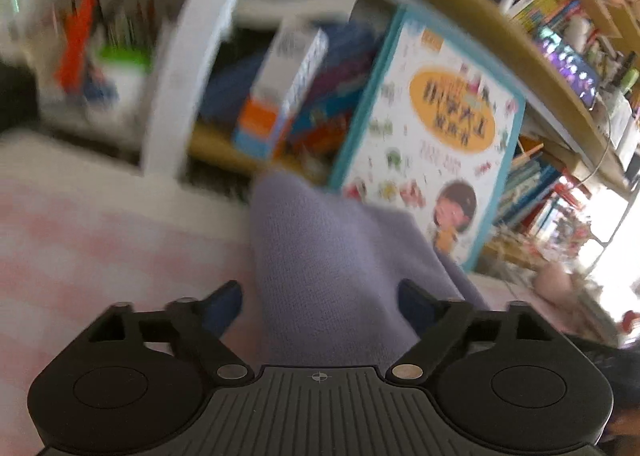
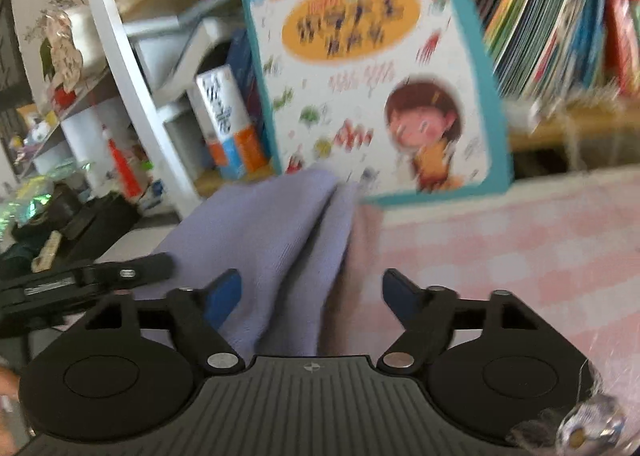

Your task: Fold clothes

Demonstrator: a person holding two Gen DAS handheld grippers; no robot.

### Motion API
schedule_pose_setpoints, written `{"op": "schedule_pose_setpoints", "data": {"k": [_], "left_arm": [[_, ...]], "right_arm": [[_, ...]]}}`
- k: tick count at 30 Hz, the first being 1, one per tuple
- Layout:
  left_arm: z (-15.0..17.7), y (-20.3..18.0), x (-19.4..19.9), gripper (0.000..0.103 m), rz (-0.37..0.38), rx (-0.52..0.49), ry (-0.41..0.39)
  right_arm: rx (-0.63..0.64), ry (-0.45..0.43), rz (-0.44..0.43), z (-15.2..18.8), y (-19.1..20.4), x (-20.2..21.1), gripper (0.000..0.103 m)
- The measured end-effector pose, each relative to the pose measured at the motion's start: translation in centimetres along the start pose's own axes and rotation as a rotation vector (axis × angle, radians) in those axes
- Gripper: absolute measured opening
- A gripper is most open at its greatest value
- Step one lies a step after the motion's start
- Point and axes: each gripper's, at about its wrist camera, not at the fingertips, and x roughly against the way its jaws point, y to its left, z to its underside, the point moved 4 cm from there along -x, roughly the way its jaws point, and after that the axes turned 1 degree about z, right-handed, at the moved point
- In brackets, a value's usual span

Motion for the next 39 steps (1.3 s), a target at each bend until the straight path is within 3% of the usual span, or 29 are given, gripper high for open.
{"op": "schedule_pose_setpoints", "data": {"k": [3,8,12,16,24,28,32,39], "left_arm": [[-0.2,-1.0,2.7,0.098,-0.053,-0.062,-0.079],[0.8,-3.6,6.9,0.1,-0.118,-0.175,-0.109],[2.4,-5.8,9.8,0.101,-0.132,-0.274,-0.128],[4.2,-6.9,12.1,0.103,-0.159,-0.31,-0.16],[6.4,-7.1,13.3,0.103,-0.243,-0.338,-0.199],[6.9,-7.3,13.1,0.103,-0.243,-0.366,-0.183],[6.9,-7.5,12.9,0.103,-0.236,-0.381,-0.171],[7.1,-7.4,12.6,0.103,-0.254,-0.374,-0.153]], "right_arm": [[0.024,-0.063,0.047,0.1,0.2,2.6,0.08],[0.087,-0.133,0.146,1.9,1.7,7.6,0.084],[0.124,-0.135,0.188,3.9,2.6,10.6,0.085],[0.149,-0.138,0.217,5.5,3.2,12.6,0.087],[0.203,-0.153,0.284,7.3,4.0,14.4,0.09],[0.198,-0.162,0.3,7.8,4.0,14.7,0.092],[0.21,-0.183,0.305,7.9,4.2,15.1,0.103],[0.234,-0.159,0.322,7.9,4.5,14.6,0.103]]}}
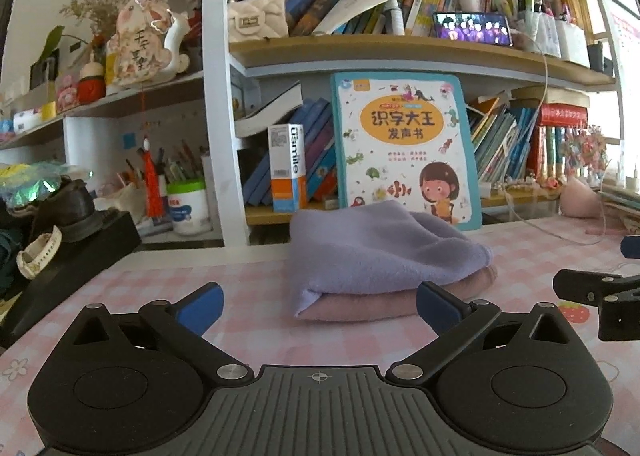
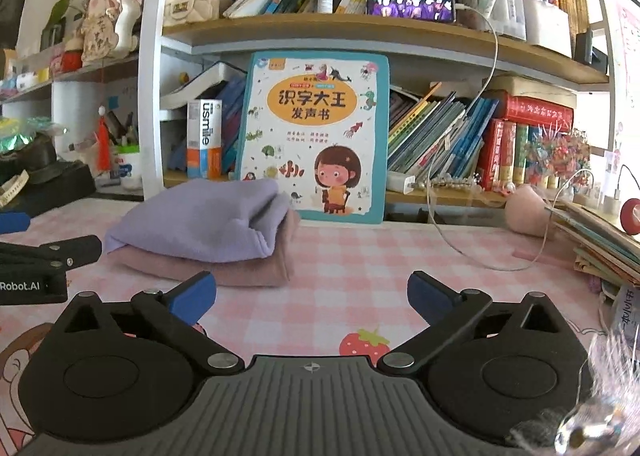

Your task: Fold clothes

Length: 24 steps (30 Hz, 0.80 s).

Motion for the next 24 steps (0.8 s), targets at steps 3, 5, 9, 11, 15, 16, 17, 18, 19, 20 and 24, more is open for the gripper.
{"op": "schedule_pose_setpoints", "data": {"k": [3,5,9,11,15,16,17,18,19,20,24], "left_arm": [[0.01,-0.03,0.08,0.103,0.012,0.001,-0.005],[0.02,-0.05,0.09,0.103,0.013,0.001,-0.005],[-0.04,-0.06,0.09,0.103,0.008,-0.004,-0.008],[-0.03,-0.03,0.07,0.103,0.011,-0.001,-0.006],[0.01,0.07,-0.01,0.103,0.017,0.008,0.0],[0.02,0.09,-0.03,0.103,0.019,0.01,0.001],[0.03,0.11,-0.05,0.103,0.02,0.012,0.003],[0.04,0.12,-0.05,0.103,0.021,0.014,0.003],[0.05,0.11,-0.04,0.103,0.022,0.014,0.003],[0.07,0.1,-0.03,0.103,0.022,0.014,0.003],[0.12,0.06,0.01,0.103,0.025,0.015,0.004]], "right_arm": [[0.01,0.019,0.0,0.02,0.17,-0.35,0.103],[0.012,0.024,0.002,0.02,0.21,-0.42,0.103],[0.006,0.017,0.012,0.01,0.09,-0.3,0.103],[0.001,0.01,0.017,-0.01,-0.02,-0.19,0.103],[-0.006,0.003,0.019,-0.07,-0.16,-0.08,0.103],[-0.007,0.004,0.019,-0.08,-0.18,-0.08,0.103],[-0.008,0.006,0.018,-0.09,-0.18,-0.11,0.103],[-0.008,0.008,0.017,-0.09,-0.18,-0.14,0.103],[-0.007,0.011,0.016,-0.1,-0.17,-0.2,0.103],[-0.006,0.013,0.014,-0.09,-0.14,-0.24,0.103],[-0.002,0.022,0.012,-0.07,-0.05,-0.35,0.103]]}}
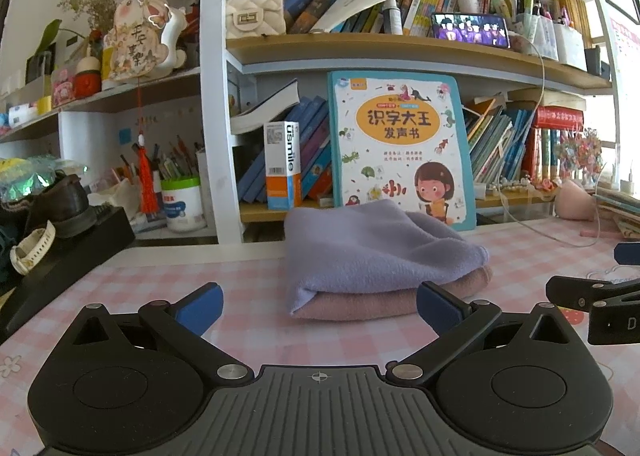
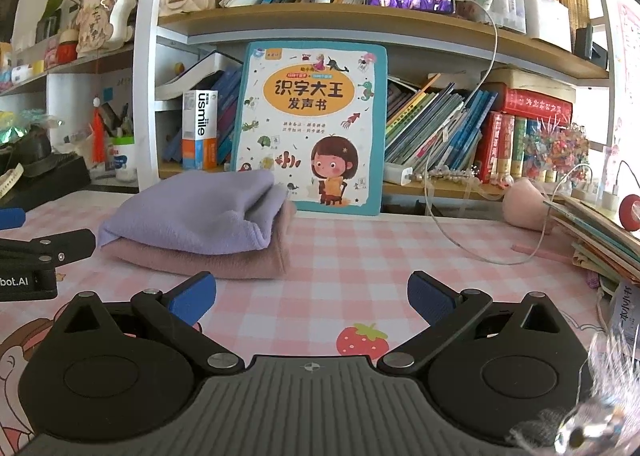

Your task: Fold clothes

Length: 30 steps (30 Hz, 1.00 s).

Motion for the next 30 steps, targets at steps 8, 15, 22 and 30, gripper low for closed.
{"op": "schedule_pose_setpoints", "data": {"k": [8,15,22,30], "left_arm": [[-0.14,0.13,-0.13,0.103,0.008,0.004,0.002],[-0.11,0.13,-0.17,0.103,0.007,0.007,0.003],[-0.07,0.06,-0.15,0.103,0.004,0.004,0.002],[-0.11,0.15,-0.19,0.103,0.005,0.007,0.006]], "right_arm": [[-0.001,0.002,0.0,0.0,-0.04,-0.05,0.103],[0.001,0.005,0.0,0.08,-0.03,-0.08,0.103],[0.002,0.007,0.0,0.07,0.01,-0.1,0.103],[0.002,0.008,-0.001,0.04,-0.02,-0.15,0.103]]}}
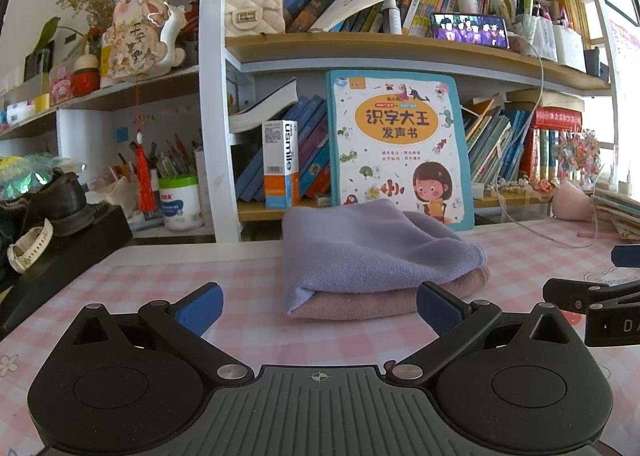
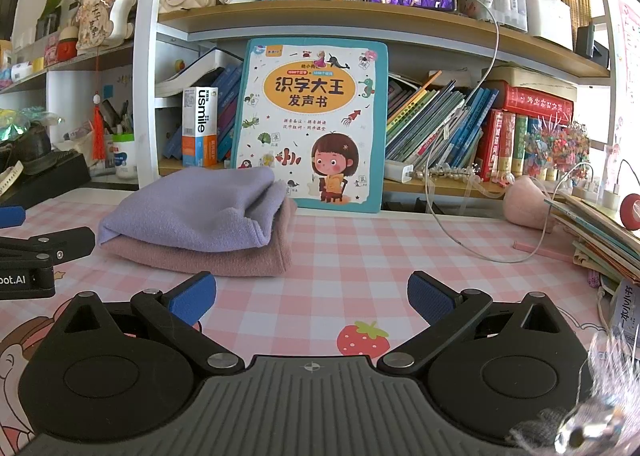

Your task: Fold clothes

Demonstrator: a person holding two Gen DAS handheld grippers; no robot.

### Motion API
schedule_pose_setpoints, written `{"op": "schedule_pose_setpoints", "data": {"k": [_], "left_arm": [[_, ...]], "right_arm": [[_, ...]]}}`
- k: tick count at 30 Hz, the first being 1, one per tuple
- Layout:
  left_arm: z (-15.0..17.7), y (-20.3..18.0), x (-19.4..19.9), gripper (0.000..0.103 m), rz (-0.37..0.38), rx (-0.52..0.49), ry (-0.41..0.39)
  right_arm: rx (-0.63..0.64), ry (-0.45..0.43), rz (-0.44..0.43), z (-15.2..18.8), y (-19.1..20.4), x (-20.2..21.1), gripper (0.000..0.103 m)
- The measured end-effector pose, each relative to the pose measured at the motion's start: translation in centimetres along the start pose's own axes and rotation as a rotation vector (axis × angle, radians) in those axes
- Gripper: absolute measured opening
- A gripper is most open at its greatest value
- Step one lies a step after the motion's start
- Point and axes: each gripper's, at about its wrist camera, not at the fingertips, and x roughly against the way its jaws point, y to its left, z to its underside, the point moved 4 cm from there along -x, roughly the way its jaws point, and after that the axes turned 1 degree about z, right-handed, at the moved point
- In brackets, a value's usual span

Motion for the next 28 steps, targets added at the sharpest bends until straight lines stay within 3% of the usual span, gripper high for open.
{"op": "schedule_pose_setpoints", "data": {"k": [28], "left_arm": [[-0.03,0.23,0.51,0.103,-0.005,0.009,-0.032]], "right_arm": [[0.003,0.003,0.005,0.04,-0.03,-0.12,0.103]]}}
